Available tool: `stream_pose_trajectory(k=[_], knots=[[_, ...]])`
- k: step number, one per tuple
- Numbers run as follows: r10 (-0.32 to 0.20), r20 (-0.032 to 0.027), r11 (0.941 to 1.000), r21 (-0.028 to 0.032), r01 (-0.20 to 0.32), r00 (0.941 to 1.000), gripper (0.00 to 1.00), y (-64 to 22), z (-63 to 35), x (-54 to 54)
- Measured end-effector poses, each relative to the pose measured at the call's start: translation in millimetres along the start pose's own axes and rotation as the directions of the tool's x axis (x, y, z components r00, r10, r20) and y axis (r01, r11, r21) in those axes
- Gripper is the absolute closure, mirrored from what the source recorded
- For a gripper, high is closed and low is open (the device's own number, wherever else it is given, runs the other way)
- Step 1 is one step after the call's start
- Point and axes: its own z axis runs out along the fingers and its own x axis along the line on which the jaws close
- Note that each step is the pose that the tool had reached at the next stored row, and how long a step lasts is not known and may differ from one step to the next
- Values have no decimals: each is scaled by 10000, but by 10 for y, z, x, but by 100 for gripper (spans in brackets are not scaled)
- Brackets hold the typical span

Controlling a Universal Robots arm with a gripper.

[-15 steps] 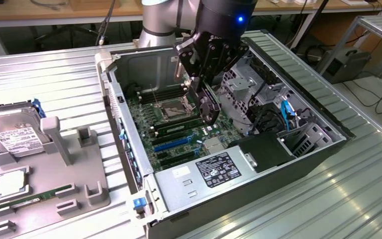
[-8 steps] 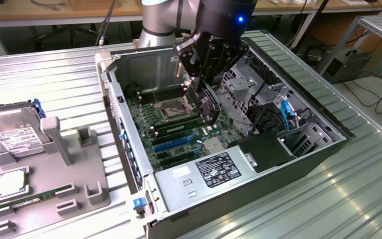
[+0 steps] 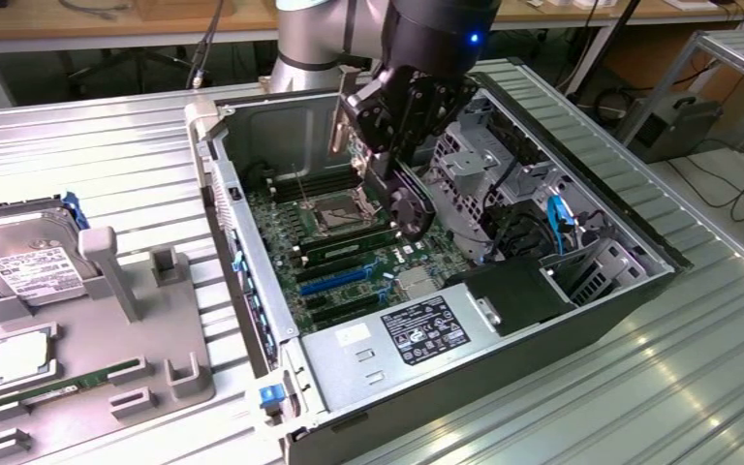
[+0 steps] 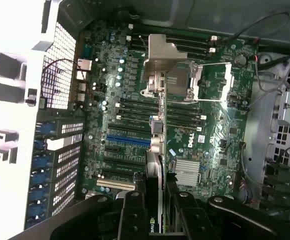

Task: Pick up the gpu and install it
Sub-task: 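Insert the gpu into the slot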

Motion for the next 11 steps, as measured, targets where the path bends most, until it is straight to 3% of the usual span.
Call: stream_pose_trajectory(k=[4, 6, 11], knots=[[-806, -30, 9967, 3, 806, 9967, 74, 0, 10, 0], [-1287, -50, 9917, 13, 1287, 9917, 74, 0, 17, 0], [-2643, -112, 9644, 39, 2643, 9644, 74, -1, 37, -1]])
